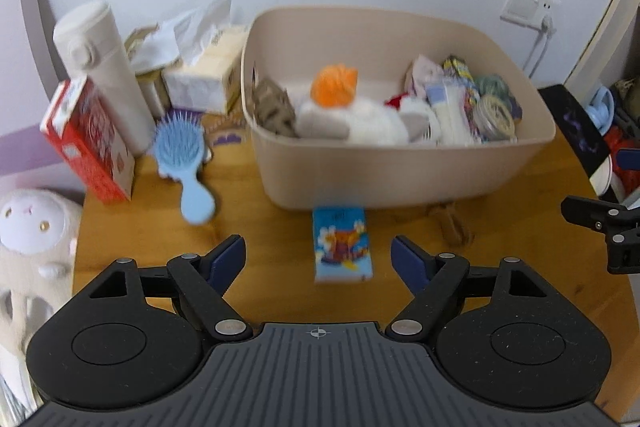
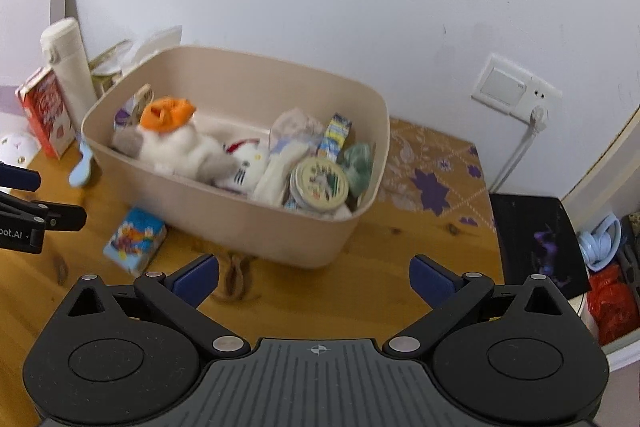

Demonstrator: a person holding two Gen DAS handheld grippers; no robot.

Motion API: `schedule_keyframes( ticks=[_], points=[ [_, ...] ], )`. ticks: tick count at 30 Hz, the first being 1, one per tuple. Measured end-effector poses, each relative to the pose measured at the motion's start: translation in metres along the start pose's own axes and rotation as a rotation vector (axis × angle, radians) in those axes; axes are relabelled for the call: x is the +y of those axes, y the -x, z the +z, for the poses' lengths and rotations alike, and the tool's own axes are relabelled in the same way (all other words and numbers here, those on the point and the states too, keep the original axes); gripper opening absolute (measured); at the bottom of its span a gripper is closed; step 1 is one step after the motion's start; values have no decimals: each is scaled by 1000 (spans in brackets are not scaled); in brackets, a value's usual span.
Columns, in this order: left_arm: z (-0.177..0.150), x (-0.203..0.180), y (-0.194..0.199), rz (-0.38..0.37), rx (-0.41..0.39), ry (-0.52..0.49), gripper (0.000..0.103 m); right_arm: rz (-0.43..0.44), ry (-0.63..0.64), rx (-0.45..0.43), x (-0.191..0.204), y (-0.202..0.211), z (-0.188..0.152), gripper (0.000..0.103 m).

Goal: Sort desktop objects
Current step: 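Withdraw both tools toward the blue tissue pack and brown hair clip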

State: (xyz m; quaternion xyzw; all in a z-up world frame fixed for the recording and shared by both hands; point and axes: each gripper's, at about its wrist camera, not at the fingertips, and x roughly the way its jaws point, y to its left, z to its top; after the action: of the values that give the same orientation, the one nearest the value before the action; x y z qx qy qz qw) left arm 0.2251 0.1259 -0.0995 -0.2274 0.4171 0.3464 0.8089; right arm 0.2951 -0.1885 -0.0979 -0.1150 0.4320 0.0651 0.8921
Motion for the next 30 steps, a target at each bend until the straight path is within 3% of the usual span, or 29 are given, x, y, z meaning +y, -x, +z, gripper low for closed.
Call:
schedule_keyframes(
  ticks=[15,25,30],
  points=[
    [-39,-4,-31,-10,122,-6,81,26,62,78,19,-22,-48,103],
    [-44,-11,-54,0,153,-15,81,55,58,104,21,-48,-68,103],
    [-44,-11,-67,6,165,-2,81,102,-2,112,17,-62,-72,103]
  ],
)
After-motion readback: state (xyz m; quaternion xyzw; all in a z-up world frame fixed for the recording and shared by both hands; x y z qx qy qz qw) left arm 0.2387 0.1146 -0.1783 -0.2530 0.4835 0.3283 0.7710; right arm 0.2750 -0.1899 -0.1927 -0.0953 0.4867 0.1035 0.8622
